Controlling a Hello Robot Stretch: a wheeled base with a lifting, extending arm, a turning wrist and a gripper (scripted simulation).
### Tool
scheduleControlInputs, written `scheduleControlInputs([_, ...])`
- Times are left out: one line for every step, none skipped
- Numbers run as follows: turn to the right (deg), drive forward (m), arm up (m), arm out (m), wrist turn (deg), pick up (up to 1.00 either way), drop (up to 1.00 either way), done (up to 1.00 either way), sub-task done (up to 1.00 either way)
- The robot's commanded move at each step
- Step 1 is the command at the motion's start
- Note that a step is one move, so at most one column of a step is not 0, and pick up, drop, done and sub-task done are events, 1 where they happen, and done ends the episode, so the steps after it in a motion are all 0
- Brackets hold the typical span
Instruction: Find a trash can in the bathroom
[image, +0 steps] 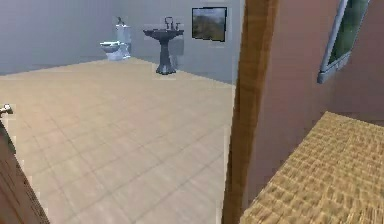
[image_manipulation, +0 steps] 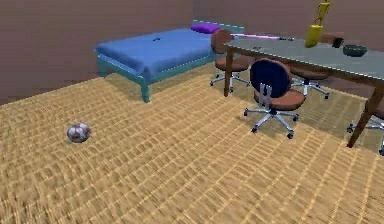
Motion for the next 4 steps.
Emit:
scheduleControlInputs([6.0,0.0,0.0,0.0,0.0,0.0,0.0,0.0,0.0])
scheduleControlInputs([0.0,0.15,0.0,0.0,0.0,0.0,0.0,0.0,0.0])
scheduleControlInputs([6.0,0.0,0.0,0.0,0.0,0.0,0.0,0.0,0.0])
scheduleControlInputs([0.0,0.25,0.0,0.0,0.0,0.0,0.0,0.0,0.0])
